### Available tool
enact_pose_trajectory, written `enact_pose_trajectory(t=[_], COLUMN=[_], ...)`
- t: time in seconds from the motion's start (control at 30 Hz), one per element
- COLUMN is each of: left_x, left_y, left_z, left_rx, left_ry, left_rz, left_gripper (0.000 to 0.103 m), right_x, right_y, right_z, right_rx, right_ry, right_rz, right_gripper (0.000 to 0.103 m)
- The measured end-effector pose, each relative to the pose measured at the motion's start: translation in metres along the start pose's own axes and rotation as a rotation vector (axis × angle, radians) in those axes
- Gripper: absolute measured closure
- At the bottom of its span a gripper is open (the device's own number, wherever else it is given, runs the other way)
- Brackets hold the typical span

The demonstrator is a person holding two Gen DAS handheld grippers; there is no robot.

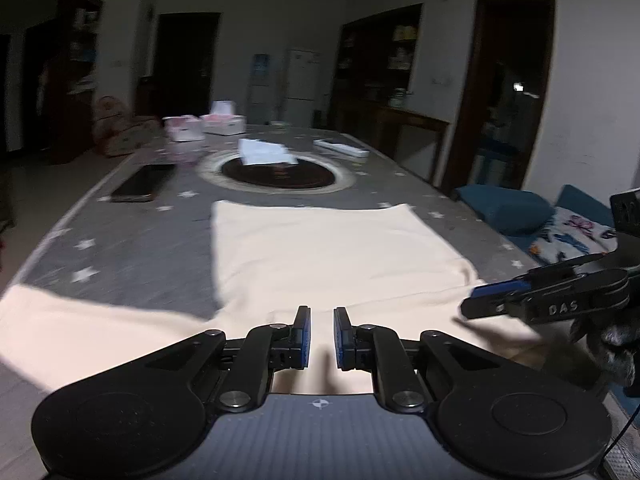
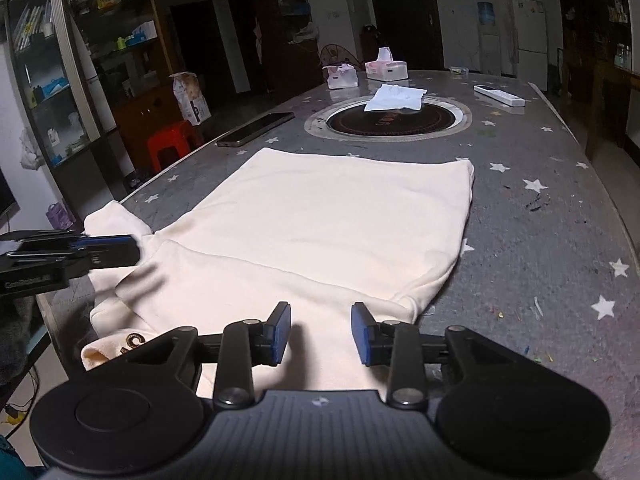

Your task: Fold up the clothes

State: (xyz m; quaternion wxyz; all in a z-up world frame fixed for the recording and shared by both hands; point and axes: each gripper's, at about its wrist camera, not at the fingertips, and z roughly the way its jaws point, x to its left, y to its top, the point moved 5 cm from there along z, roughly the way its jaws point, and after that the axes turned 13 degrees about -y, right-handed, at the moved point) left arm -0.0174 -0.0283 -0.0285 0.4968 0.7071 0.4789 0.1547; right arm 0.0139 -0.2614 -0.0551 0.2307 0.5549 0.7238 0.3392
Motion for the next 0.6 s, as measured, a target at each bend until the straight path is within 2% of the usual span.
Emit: enact_pose_trajectory(t=[0.1, 0.23, 0.33, 0.47, 0.5, 0.6], left_x=[0.003, 0.02, 0.032, 0.048, 0.053, 0.087], left_y=[-0.002, -0.011, -0.009, -0.006, -0.006, -0.009], left_z=[0.018, 0.026, 0.007, -0.017, -0.024, -0.048], left_rx=[0.023, 0.05, 0.011, -0.041, -0.053, -0.084], left_ry=[-0.009, 0.031, 0.075, 0.134, 0.158, 0.31], left_rz=[-0.013, -0.069, -0.091, -0.12, -0.128, -0.185], left_gripper=[0.09, 0.091, 0.089, 0.087, 0.084, 0.079], right_x=[0.001, 0.002, 0.003, 0.008, 0.01, 0.013], right_y=[-0.001, -0.003, -0.005, -0.003, -0.004, -0.007], right_z=[-0.001, -0.001, 0.0, -0.001, 0.0, 0.003], right_rx=[0.001, 0.008, 0.01, -0.001, 0.002, 0.003], right_ry=[0.0, -0.002, 0.001, 0.006, 0.004, -0.002], right_rz=[0.0, -0.008, -0.01, -0.031, -0.039, -0.059], right_gripper=[0.066, 0.061, 0.059, 0.049, 0.048, 0.047])
